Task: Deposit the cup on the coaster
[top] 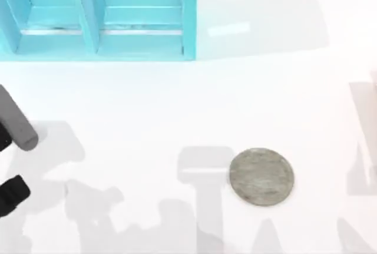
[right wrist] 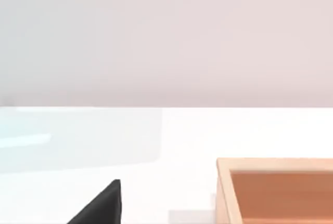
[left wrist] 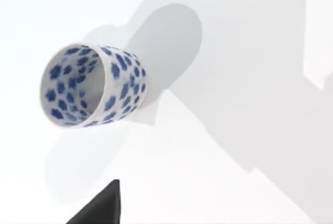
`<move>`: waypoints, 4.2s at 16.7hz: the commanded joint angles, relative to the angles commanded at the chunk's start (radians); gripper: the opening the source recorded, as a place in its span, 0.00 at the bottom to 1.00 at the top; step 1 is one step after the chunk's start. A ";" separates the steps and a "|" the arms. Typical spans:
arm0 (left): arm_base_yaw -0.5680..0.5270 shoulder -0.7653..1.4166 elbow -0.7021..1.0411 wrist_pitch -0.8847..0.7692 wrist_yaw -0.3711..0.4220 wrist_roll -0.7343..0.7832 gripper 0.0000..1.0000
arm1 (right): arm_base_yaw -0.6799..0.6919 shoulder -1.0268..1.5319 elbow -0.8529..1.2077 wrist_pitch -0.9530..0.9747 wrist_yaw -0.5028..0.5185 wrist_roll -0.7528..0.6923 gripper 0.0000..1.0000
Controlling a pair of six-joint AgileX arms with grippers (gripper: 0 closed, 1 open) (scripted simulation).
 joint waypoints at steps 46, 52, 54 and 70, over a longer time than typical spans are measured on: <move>0.130 0.953 0.705 -0.312 -0.009 0.775 0.47 | 0.000 0.000 0.000 0.000 0.000 0.000 1.00; 0.130 0.953 0.705 -0.312 -0.009 0.775 0.02 | 0.000 0.000 0.000 0.000 0.000 0.000 1.00; 0.130 0.953 0.705 -0.312 -0.009 0.775 0.00 | 0.000 0.000 0.000 0.000 0.000 0.000 1.00; 0.000 1.055 0.885 -0.411 -0.008 0.483 0.00 | 0.000 0.000 0.000 0.000 0.000 0.000 1.00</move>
